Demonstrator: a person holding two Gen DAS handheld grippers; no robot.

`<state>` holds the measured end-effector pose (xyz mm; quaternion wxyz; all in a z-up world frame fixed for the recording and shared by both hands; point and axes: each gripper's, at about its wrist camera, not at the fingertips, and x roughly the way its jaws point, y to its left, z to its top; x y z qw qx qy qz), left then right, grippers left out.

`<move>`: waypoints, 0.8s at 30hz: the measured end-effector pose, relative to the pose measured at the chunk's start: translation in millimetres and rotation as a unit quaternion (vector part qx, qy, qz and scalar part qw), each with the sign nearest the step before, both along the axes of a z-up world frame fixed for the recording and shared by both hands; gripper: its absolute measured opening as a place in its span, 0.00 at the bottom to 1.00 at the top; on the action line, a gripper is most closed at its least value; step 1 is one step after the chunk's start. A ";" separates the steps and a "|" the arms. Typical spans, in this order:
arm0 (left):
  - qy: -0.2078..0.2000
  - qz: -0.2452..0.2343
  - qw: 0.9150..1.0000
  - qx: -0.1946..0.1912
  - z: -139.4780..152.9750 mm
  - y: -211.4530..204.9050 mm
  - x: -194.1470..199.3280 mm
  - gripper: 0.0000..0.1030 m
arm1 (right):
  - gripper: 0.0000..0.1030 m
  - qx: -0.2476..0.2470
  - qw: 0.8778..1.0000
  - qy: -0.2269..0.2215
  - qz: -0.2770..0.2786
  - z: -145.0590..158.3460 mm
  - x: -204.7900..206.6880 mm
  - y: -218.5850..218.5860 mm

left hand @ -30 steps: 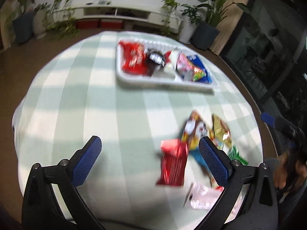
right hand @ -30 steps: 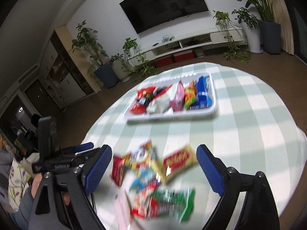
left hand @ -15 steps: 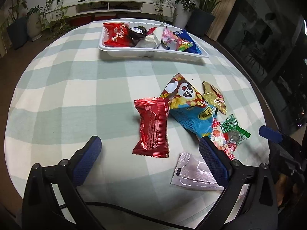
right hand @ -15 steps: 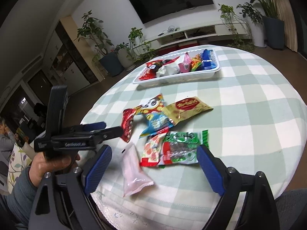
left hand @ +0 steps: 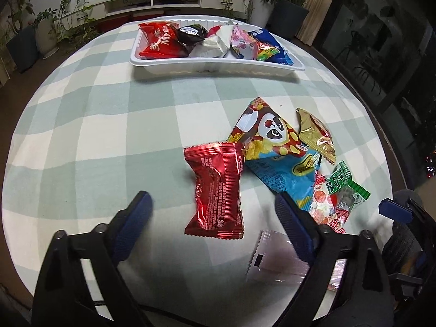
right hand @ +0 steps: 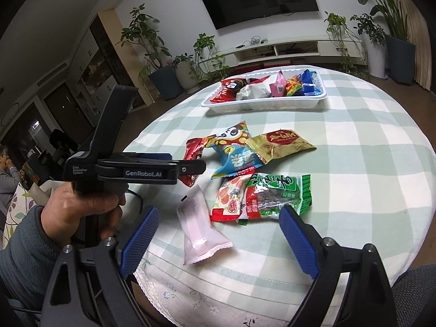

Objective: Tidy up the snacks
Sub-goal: 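Grasp the red foil wrapper with the left tool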

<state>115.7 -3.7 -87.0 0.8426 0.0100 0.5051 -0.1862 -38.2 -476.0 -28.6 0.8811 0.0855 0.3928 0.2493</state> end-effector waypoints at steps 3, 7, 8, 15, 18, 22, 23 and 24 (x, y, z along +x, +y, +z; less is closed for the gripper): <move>0.000 -0.003 1.000 0.005 -1.5 -1.1 1.9 0.72 | 0.89 -0.004 1.000 0.000 -0.001 -0.9 0.7 0.3; -0.004 -0.007 1.000 0.007 -1.8 -1.6 2.6 0.63 | 0.89 -0.005 1.000 0.000 -0.001 -1.6 1.1 0.9; -0.005 -0.008 1.000 0.006 -2.0 -1.4 3.1 0.58 | 0.89 -0.007 1.000 0.001 -0.001 -2.2 1.2 1.3; -0.013 -0.020 1.000 0.017 -3.8 -4.1 -0.8 0.40 | 0.88 -0.010 1.000 -0.001 0.002 -2.9 -0.4 2.7; -0.015 -0.028 0.999 0.022 -3.8 -6.0 -2.3 0.32 | 0.87 -0.014 1.000 -0.001 0.004 -3.0 -0.9 3.4; -0.016 -0.040 0.999 0.025 -3.7 -7.1 -1.7 0.29 | 0.85 -0.019 1.000 0.000 0.009 -2.0 -1.2 6.0; -0.015 -0.042 0.999 0.024 -3.5 -6.6 -1.4 0.28 | 0.85 -0.020 1.000 0.000 0.010 -1.8 -1.4 6.3; -0.014 -0.043 0.999 0.022 -3.1 -5.5 -1.4 0.28 | 0.85 -0.021 1.000 0.000 0.011 -1.6 -1.7 7.1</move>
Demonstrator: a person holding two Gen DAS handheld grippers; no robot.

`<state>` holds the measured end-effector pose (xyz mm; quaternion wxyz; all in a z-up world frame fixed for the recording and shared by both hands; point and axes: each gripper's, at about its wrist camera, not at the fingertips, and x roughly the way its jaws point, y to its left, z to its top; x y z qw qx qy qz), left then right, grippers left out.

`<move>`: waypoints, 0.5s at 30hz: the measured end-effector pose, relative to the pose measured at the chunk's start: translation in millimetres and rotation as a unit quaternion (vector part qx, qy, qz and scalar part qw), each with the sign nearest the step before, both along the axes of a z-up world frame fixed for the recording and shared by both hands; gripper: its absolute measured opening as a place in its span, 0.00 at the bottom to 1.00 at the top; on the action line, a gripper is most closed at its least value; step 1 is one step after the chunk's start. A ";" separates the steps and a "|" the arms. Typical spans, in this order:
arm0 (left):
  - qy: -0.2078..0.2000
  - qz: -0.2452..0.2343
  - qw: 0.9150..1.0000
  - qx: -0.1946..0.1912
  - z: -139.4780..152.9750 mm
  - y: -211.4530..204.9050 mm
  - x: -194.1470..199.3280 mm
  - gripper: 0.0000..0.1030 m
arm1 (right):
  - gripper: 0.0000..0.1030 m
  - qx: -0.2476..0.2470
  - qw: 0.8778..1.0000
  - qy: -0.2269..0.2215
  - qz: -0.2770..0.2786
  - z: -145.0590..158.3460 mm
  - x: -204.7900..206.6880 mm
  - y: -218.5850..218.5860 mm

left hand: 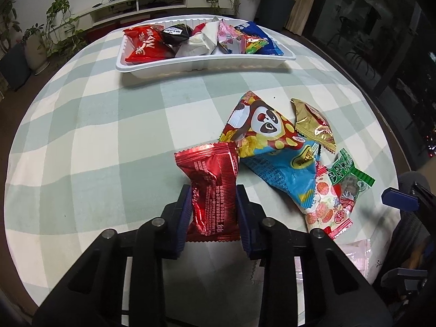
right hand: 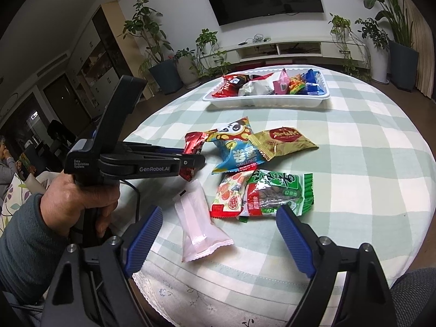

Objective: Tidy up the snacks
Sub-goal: 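Grasp the red foil wrapper with the left tool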

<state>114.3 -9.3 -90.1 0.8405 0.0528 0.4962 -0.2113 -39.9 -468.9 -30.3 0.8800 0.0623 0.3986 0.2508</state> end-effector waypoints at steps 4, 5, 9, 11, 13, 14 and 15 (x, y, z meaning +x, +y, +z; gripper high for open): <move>-0.001 0.001 1.000 -0.009 3.0 6.2 -2.2 0.26 | 0.82 -0.009 1.000 0.000 0.007 1.4 0.2 1.8; -0.001 0.002 1.000 -0.011 3.3 8.0 -2.6 0.26 | 0.81 -0.013 1.000 0.000 0.010 2.0 0.1 2.8; -0.001 0.011 1.000 -0.027 8.5 19.1 -7.2 0.26 | 0.78 -0.035 0.999 0.005 0.031 1.3 1.1 11.8; -0.002 0.014 0.999 -0.035 12.2 25.0 -11.2 0.26 | 0.76 -0.055 0.997 0.011 0.047 -0.1 3.7 19.3; -0.002 0.019 0.999 -0.044 15.1 32.4 -16.6 0.26 | 0.73 -0.071 0.995 0.014 0.061 -1.0 5.8 25.5; -0.001 0.022 0.999 -0.047 16.2 35.6 -19.3 0.26 | 0.71 -0.082 0.994 0.015 0.072 -1.0 7.7 30.2; 0.000 0.023 0.999 -0.050 17.1 38.2 -22.0 0.26 | 0.70 -0.089 0.993 0.016 0.081 -1.6 8.6 34.0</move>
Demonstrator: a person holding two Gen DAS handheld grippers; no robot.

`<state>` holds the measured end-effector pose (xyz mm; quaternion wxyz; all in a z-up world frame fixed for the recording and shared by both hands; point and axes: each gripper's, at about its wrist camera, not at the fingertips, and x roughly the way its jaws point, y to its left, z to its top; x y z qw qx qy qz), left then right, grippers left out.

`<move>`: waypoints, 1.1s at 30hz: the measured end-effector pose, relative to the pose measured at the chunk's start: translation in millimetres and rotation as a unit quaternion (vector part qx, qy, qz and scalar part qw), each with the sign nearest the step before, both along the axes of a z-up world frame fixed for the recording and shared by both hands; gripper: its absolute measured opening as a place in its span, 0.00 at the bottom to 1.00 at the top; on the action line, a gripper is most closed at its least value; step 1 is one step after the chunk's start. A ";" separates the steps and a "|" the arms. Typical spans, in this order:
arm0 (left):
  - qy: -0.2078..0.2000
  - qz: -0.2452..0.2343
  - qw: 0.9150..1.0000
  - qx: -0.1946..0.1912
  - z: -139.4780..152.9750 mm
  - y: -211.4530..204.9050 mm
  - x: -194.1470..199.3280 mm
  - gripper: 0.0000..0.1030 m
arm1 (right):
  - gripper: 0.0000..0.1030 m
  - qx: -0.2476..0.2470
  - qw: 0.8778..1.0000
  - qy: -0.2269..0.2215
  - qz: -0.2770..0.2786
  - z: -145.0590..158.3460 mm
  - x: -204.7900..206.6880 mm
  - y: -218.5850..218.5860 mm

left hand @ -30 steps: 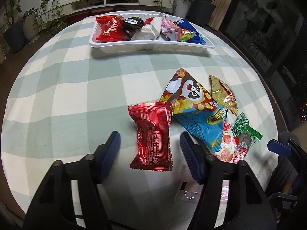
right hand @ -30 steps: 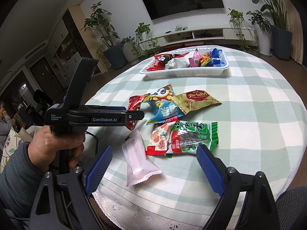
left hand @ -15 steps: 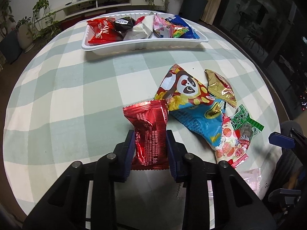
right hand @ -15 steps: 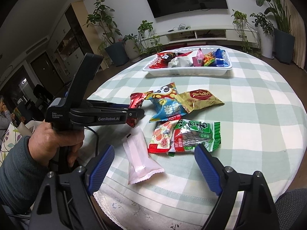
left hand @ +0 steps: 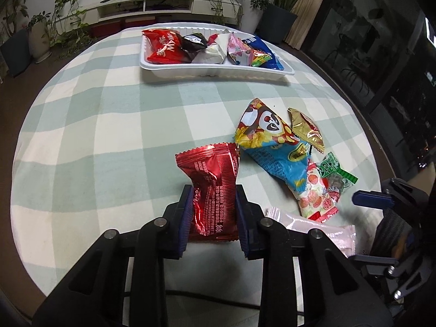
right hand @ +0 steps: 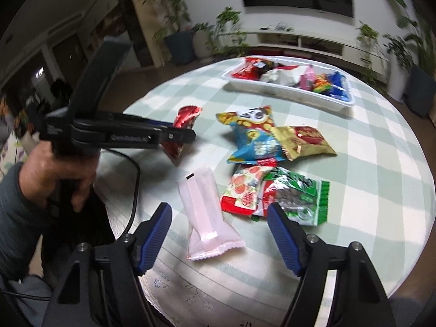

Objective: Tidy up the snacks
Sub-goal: 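Grasp the red foil wrapper with the left tool, then hold the red wrapper in the left tool while the right tool grasps the pale pink pouch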

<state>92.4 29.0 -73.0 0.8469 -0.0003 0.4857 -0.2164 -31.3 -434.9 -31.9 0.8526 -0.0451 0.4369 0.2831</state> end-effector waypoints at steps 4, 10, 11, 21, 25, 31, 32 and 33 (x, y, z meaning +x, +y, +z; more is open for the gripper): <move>0.000 0.003 1.000 -0.003 2.2 7.1 -10.0 0.26 | 0.67 -0.040 0.998 0.010 0.042 -5.5 3.7 18.7; 0.001 -0.004 1.000 -0.007 2.7 5.7 -18.6 0.26 | 0.62 -0.094 0.991 0.035 0.093 -18.2 12.2 43.0; 0.002 -0.005 1.000 -0.007 2.1 5.5 -19.1 0.26 | 0.62 -0.100 0.989 0.042 0.099 -19.7 14.7 45.8; 0.006 -0.008 1.000 -0.011 -1.3 5.5 -17.2 0.26 | 0.46 -0.131 0.979 0.083 0.132 -24.3 34.3 54.5; 0.007 -0.012 1.000 -0.011 -2.3 3.4 -17.0 0.26 | 0.39 -0.136 0.977 0.085 0.140 -24.2 35.2 55.3; 0.009 -0.017 1.000 -0.011 -4.7 1.2 -17.2 0.26 | 0.33 -0.132 0.977 0.088 0.143 -25.7 36.8 58.0; 0.009 -0.018 1.000 -0.011 -4.7 1.1 -17.2 0.26 | 0.32 -0.130 0.977 0.089 0.142 -26.0 37.2 57.6; 0.009 -0.018 1.000 -0.011 -4.7 1.0 -17.3 0.26 | 0.31 -0.128 0.978 0.090 0.140 -26.1 37.4 57.2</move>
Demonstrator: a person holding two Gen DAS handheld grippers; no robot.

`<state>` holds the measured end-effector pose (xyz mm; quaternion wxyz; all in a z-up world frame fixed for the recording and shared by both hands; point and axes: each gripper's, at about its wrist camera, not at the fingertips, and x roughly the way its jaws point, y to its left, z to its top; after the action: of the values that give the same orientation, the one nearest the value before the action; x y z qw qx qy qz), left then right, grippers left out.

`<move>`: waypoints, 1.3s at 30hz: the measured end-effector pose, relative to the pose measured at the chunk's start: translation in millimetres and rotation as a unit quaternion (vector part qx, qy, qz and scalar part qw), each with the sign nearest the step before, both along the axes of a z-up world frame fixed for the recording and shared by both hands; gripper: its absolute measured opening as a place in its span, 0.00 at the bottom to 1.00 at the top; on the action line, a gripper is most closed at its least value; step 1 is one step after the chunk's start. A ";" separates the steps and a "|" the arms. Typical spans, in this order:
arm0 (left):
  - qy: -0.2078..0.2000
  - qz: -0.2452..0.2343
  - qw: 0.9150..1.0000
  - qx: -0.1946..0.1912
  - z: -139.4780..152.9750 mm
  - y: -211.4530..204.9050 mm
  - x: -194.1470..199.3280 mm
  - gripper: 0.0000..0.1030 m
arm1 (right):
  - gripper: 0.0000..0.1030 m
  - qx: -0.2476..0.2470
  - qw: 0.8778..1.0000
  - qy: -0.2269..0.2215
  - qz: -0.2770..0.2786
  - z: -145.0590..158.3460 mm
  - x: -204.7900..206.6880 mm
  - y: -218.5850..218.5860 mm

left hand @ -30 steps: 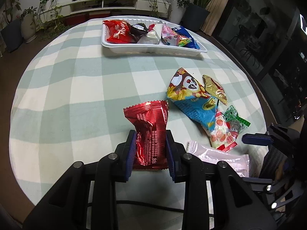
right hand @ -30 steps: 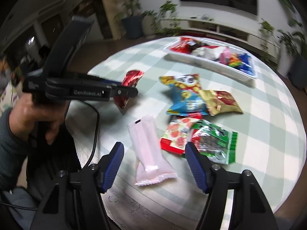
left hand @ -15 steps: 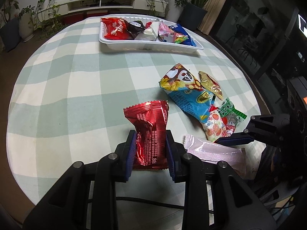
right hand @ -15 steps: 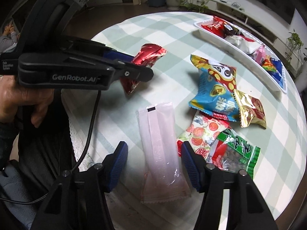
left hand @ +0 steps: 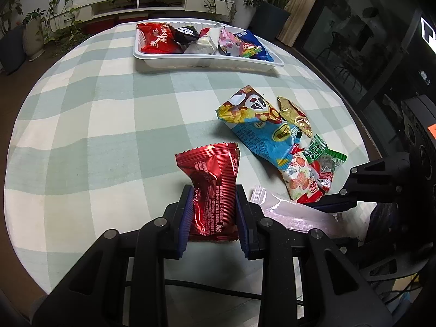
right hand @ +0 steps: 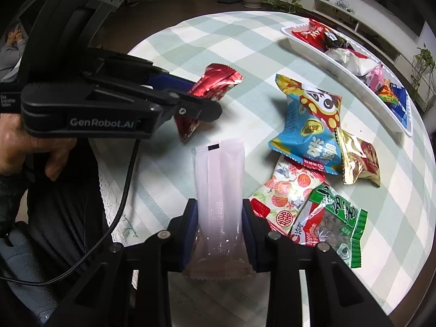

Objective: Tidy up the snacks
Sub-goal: 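Hold the red wrapper in the left tool while the right tool grasps the pale pink pouch, then carry the red wrapper and pale pink pouch into the tray and release them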

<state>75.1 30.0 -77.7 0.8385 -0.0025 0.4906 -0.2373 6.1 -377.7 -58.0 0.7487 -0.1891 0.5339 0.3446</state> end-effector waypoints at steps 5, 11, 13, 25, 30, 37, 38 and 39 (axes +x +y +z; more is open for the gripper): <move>0.000 -0.002 1.000 -0.004 0.7 0.4 -1.4 0.26 | 0.24 0.012 1.000 -0.006 -0.014 2.7 -2.9 -5.0; -0.003 -0.002 1.000 -0.014 6.6 3.1 -2.5 0.26 | 0.22 0.039 0.999 -0.013 -0.033 12.2 -10.4 -13.2; -0.006 -0.002 1.000 -0.017 10.1 3.4 -2.7 0.26 | 0.21 0.052 0.998 -0.014 -0.039 16.4 -12.2 -16.4; -0.019 -0.004 0.999 -0.051 35.6 7.0 7.5 0.26 | 0.21 0.150 0.983 -0.015 -0.107 44.6 2.7 -52.4; -0.032 0.004 0.997 -0.065 52.5 12.7 30.8 0.26 | 0.21 0.175 0.971 -0.034 -0.161 62.5 28.6 -86.4; -0.066 0.014 0.996 -0.061 88.0 14.1 89.7 0.26 | 0.22 0.195 0.945 -0.081 -0.250 95.9 79.1 -140.7; -0.071 0.016 0.996 -0.059 94.2 14.2 100.0 0.26 | 0.21 0.196 0.940 -0.089 -0.264 100.9 87.8 -147.8; -0.075 0.017 0.995 -0.056 98.8 13.9 109.1 0.26 | 0.22 0.196 0.936 -0.095 -0.277 105.5 97.6 -154.1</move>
<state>184.2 43.9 21.1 0.8754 -0.0401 0.4118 -0.2500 103.7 -531.8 47.5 0.8838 0.0846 0.4134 0.2020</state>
